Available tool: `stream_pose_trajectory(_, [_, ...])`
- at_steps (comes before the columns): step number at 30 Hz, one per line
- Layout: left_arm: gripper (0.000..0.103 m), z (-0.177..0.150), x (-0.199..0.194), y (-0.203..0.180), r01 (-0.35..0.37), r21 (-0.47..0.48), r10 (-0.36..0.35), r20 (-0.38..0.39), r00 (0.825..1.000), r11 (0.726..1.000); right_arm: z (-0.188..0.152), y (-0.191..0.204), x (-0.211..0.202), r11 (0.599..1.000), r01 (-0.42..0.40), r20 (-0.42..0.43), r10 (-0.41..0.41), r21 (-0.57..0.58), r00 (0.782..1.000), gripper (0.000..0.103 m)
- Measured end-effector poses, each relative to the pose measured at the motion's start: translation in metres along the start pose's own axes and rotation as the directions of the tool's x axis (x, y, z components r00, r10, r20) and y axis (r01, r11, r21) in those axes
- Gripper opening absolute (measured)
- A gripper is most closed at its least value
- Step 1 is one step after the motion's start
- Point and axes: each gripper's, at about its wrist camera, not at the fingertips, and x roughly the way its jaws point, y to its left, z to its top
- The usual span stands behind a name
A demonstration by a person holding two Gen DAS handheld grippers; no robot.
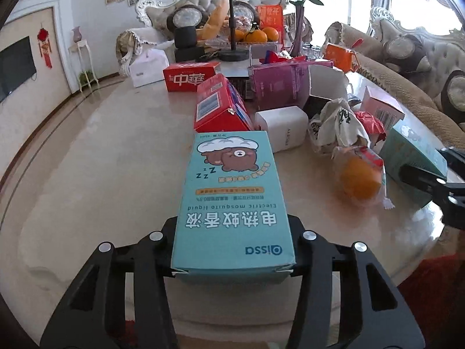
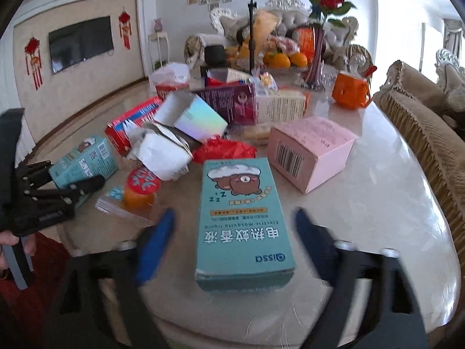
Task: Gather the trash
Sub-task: 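Grasp the teal mosquito-liquid box with the left tool while the right tool grasps another teal box, then lower both teal boxes over the wastebasket and open both tools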
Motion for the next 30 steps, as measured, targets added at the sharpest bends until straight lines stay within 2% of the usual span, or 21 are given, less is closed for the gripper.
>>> stream_pose_trajectory(4, [0.048, 0.000, -0.005, 0.002, -0.012, 0.012, 0.012, 0.001, 1.000, 1.000, -0.001, -0.005, -0.008, 0.998, -0.019, 0.010, 0.019, 0.064, 1.000, 0.045])
stream_pose_trajectory(9, [0.048, -0.003, -0.039, 0.012, 0.013, -0.021, -0.012, 0.061, 0.998, 1.000, -0.001, -0.003, -0.054, 0.994, -0.057, 0.089, 0.048, 0.095, 0.995, 0.045])
stream_pose_trajectory(13, [0.048, -0.025, -0.085, 0.004, 0.092, -0.005, -0.091, 0.108, 0.990, 0.996, -0.021, 0.005, -0.096, 0.985, -0.122, 0.135, 0.105, 0.122, 0.985, 0.045])
stream_pose_trajectory(17, [0.048, -0.063, -0.118, -0.018, 0.165, 0.041, -0.169, 0.114, 0.979, 0.985, -0.065, 0.023, -0.129, 0.973, -0.183, 0.123, 0.167, 0.141, 0.978, 0.045])
stream_pose_trajectory(21, [0.048, -0.112, -0.125, -0.057, 0.250, 0.137, -0.257, 0.035, 0.966, 0.958, -0.111, 0.043, -0.129, 0.971, -0.187, 0.040, 0.183, 0.150, 0.982, 0.046])
stream_pose_trajectory(23, [0.048, -0.132, -0.111, -0.076, 0.272, 0.174, -0.272, -0.026, 0.962, 0.947, -0.132, 0.051, -0.113, 0.971, -0.173, -0.029, 0.180, 0.165, 0.983, 0.046])
stream_pose_trajectory(25, [0.048, -0.146, -0.092, -0.088, 0.307, 0.170, -0.295, -0.090, 0.951, 0.936, -0.151, 0.054, -0.092, 0.971, -0.152, -0.093, 0.171, 0.184, 0.981, 0.046])
stream_pose_trajectory(26, [0.048, -0.154, -0.076, -0.095, 0.318, 0.168, -0.298, -0.132, 0.945, 0.933, -0.154, 0.055, -0.084, 0.972, -0.141, -0.115, 0.164, 0.187, 0.980, 0.046])
stream_pose_trajectory(30, [0.049, -0.170, -0.032, -0.116, 0.293, 0.231, -0.245, -0.216, 0.945, 0.928, -0.175, 0.053, -0.050, 0.979, -0.085, -0.199, 0.122, 0.185, 0.972, 0.046])
